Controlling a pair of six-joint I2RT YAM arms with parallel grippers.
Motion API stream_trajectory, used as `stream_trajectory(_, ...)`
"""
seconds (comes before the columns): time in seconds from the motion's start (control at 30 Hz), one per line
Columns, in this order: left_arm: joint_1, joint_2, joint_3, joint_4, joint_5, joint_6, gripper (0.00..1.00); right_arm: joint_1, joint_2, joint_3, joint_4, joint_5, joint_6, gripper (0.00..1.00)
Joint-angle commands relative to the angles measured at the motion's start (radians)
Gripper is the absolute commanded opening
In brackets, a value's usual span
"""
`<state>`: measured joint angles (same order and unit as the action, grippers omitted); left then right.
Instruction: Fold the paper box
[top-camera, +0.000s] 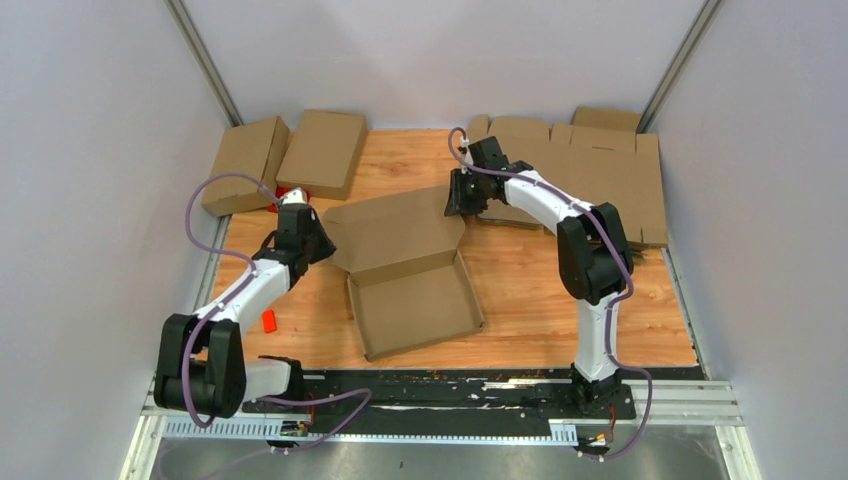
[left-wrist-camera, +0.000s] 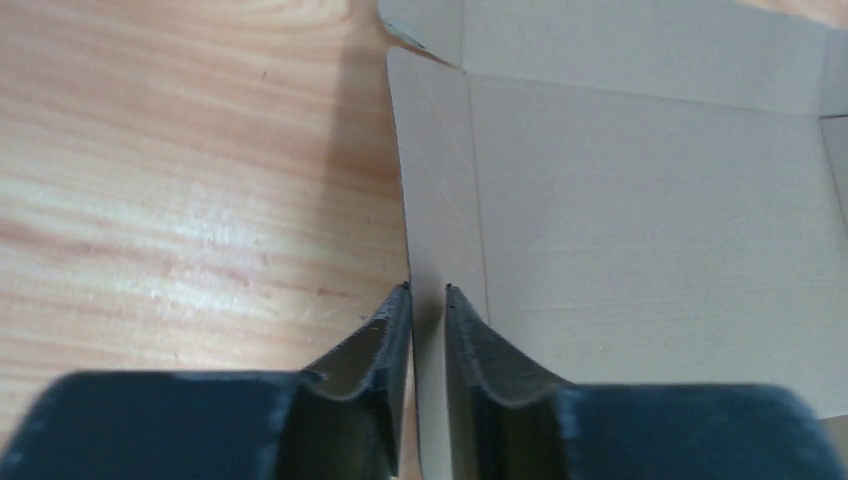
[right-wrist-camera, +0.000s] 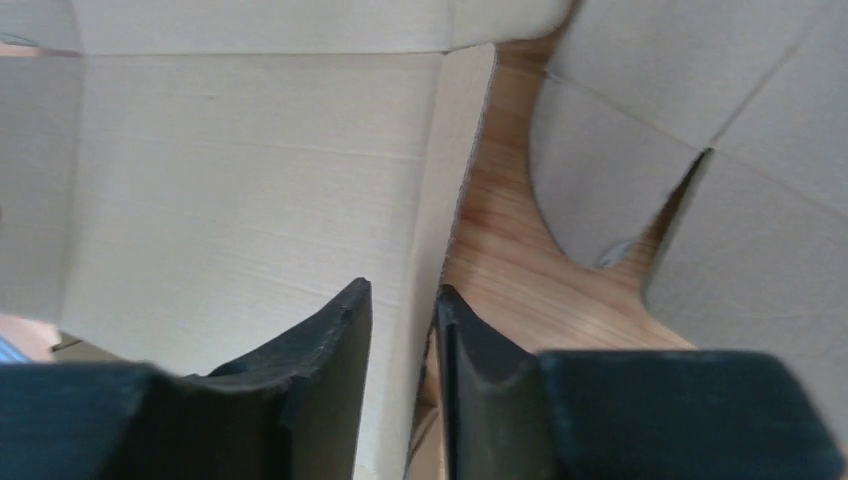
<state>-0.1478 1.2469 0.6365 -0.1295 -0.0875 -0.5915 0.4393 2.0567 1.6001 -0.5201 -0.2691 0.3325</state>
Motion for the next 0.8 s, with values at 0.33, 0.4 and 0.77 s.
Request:
stream_trajectory(0.33, -0.201, -0.156, 0.045, 0.077, -0.251, 0.160, 0.00, 0.136, -0.134, 0.010, 0.038, 0.199, -0.129, 0.00)
stream_trajectory(0.4, -0.239, -0.203, 0.021, 0.114, -0.294, 0.182, 0.00, 0.151, -0.212, -0.058, 0.115, 0.243, -0.140, 0.00)
stream_trajectory(0.77, -0.408, -0.378, -0.254, 0.607, -0.351, 0.360, 0.00, 0.194, -0.577, -0.566, 0.729, 0.372, -0.224, 0.00)
